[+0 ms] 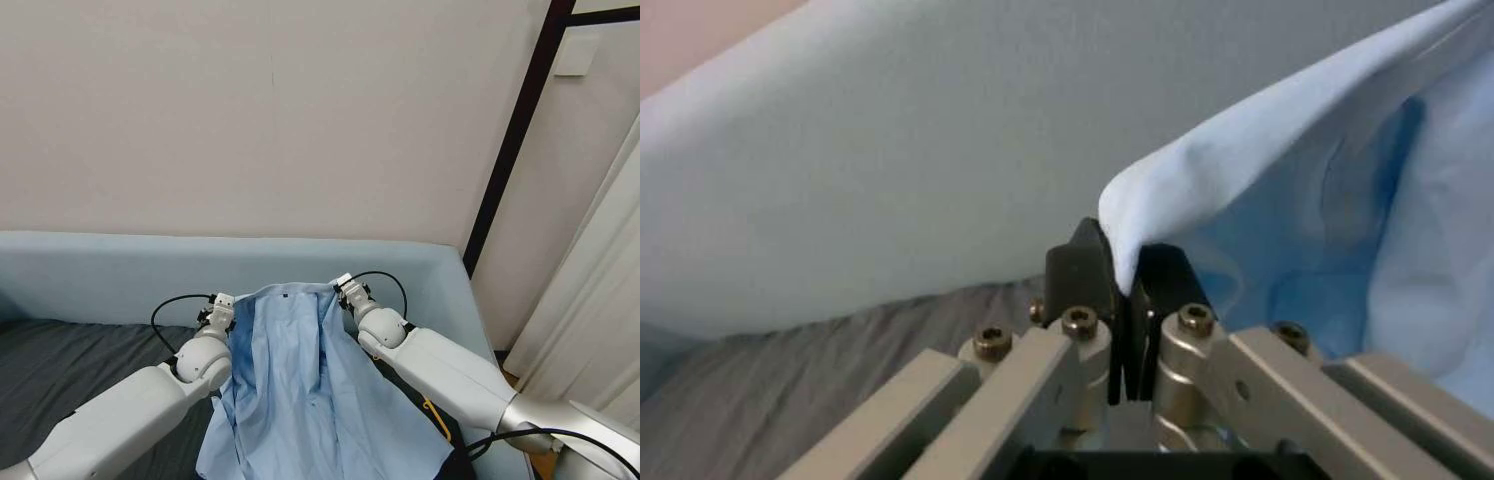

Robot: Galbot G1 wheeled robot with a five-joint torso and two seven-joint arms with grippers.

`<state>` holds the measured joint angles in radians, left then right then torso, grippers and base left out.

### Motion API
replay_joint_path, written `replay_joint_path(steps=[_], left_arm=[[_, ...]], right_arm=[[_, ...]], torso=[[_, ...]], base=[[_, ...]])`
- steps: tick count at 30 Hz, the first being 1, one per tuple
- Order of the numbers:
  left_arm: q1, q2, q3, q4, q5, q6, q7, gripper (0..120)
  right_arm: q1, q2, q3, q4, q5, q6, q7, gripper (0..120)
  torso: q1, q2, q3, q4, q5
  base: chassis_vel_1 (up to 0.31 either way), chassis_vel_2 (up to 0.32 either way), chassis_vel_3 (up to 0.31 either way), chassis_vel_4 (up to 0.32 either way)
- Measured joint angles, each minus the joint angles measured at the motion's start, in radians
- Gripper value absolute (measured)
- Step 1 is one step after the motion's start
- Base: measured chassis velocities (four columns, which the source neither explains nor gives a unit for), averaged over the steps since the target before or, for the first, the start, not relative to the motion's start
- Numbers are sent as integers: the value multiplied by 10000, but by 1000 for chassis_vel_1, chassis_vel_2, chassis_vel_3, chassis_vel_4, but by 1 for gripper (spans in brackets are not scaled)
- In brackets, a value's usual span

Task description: Pick up the clothes from the sofa and hang them on the clothes hanger.

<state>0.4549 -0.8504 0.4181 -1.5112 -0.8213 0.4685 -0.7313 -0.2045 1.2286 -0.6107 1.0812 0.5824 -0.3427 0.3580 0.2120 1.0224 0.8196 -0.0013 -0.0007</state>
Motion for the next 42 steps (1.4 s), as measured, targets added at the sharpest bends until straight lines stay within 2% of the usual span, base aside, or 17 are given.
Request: replay_joint_path(steps=[1, 3, 6, 9, 12, 13, 17, 18, 23, 24, 27, 30, 36, 42], left_arm=[[0, 0, 0, 0, 0, 0, 0, 0], [-39, -82, 57, 46, -46, 0, -50, 0], [-114, -120, 96, 126, -71, -27, -64, 0], [-174, -166, 136, 285, -113, -70, -55, 0], [-135, -216, 142, 351, -136, -77, -41, 0], [-135, -216, 142, 351, -136, -77, -41, 0], [68, -292, 86, 381, -186, -77, -40, 0], [68, -292, 86, 381, -186, -77, -40, 0], [334, -407, -2, 455, -201, -100, -28, 0], [334, -407, -2, 455, -201, -100, -28, 0], [559, -457, -80, 419, -172, -151, -9, 0], [691, -453, -113, 335, -123, -184, 2, 0], [915, -343, -179, 110, -6, -242, 8, 0], [1156, -144, -251, -265, 92, -316, 3, 0]], right_arm=[[0, 0, 0, 0, 0, 0, 0, 5], [-70, -26, 27, -227, -319, -21, -265, 19], [-60, -99, 55, -285, -482, -249, -583, 25], [98, -130, 45, -376, -649, -604, -839, 39], [170, -151, 94, -559, -881, -778, -942, 51], [170, -151, 94, -559, -881, -778, -942, 51], [-238, -703, 347, -339, -1025, -899, -961, 69], [-238, -703, 347, -339, -1025, -899, -961, 69], [-1620, -1672, 1545, 459, -590, -1253, -1044, 92], [-1620, -1672, 1545, 459, -590, -1253, -1044, 92], [-2719, -2360, 2123, 1253, 176, -1550, -1096, 100], [-3201, -2620, 2375, 1570, 611, -1728, -1128, 100], [-3715, -2676, 2802, 1509, 1059, -1826, -1239, 100], [-3883, -2299, 3212, 500, 1257, -1546, -1547, 100]], torso=[[0, 0, 0, 0, 0], [-1, 0, 0, 2, 0], [0, 0, 0, 0, 0], [0, 0, 0, -3, -1], [0, -1, 0, 5, 2], [0, -1, 0, 5, 2], [0, 0, 0, 0, 1], [0, 0, 0, 0, 1], [0, 0, -1, -2, 0], [0, 0, -1, -2, 0], [-1, 0, -1, -5, 1], [-1, 0, -1, -5, 0], [-1, 0, -1, 4, 0], [-1, 0, -1, 2, 0]], base=[[0, 0, 0, 0], [0, 0, 0, 0], [0, 0, 0, 0], [0, 0, 0, 0], [0, 0, 0, 0], [0, 0, 0, 0], [0, 0, 0, 0], [0, 0, 0, 0], [0, 0, 0, 0], [0, 0, 0, 0], [0, 0, 0, 0], [0, 0, 0, 0], [0, 0, 0, 0], [0, 0, 0, 0]])
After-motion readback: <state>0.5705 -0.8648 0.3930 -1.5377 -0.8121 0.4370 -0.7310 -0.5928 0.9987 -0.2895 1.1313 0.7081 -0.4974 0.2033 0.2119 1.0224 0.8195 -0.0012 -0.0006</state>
